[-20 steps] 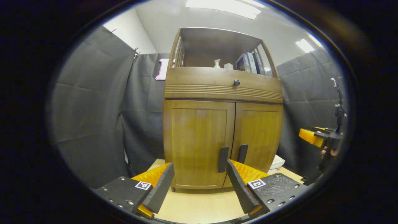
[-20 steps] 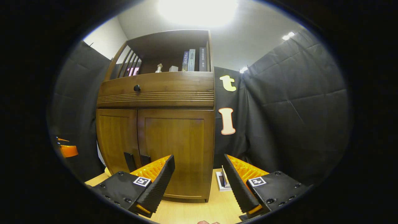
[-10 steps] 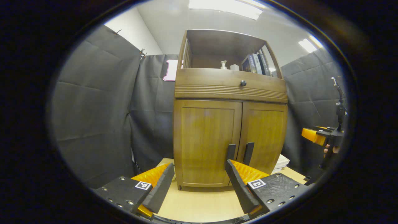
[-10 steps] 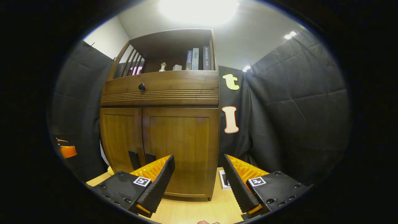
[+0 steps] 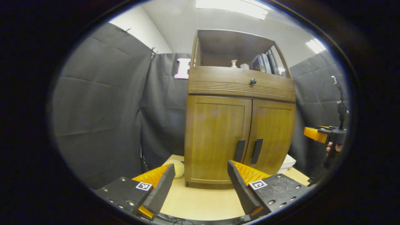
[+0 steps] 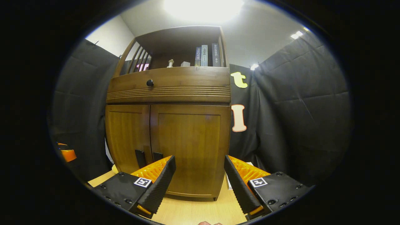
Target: Open the right door of the double-door shoe cabinet with the right hand, and open the left door with the left hand.
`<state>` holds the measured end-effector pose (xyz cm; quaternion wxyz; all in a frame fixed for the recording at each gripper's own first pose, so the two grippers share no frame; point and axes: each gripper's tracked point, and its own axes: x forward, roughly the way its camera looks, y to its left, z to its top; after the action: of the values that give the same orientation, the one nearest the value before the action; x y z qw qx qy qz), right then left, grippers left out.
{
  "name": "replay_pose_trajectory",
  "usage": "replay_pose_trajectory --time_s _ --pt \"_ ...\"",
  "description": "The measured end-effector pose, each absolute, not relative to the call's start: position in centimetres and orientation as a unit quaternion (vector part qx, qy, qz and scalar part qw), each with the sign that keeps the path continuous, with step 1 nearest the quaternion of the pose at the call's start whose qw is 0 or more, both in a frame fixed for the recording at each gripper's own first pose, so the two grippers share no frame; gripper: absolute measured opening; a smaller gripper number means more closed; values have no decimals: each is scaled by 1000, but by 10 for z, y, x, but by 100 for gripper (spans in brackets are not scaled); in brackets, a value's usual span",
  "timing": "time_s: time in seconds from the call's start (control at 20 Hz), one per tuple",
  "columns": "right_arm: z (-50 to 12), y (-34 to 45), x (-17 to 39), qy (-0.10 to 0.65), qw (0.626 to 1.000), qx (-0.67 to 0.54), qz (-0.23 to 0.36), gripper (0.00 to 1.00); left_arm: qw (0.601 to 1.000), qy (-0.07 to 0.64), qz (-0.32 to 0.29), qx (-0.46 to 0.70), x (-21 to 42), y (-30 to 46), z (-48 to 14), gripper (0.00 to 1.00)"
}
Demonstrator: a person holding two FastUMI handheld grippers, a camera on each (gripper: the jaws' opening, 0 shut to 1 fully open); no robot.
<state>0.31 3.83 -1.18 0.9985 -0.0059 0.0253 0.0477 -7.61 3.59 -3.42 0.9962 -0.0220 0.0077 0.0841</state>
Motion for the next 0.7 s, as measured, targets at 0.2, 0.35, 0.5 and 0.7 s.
replay_pose_trajectory --time_s 0.2,0.35,0.5,0.7 --pt "-15 48 12 41 997 2 59 98 996 3 89 -29 -80 35 -37 98" --pt "-13 58 22 40 997 -1 67 98 995 14 95 -34 -82 36 -40 98" --pt "-9 70 35 38 996 7 75 98 994 19 103 -35 -82 39 -45 98" --pt "-5 89 53 38 995 25 86 98 993 34 109 -37 -83 39 -49 98"
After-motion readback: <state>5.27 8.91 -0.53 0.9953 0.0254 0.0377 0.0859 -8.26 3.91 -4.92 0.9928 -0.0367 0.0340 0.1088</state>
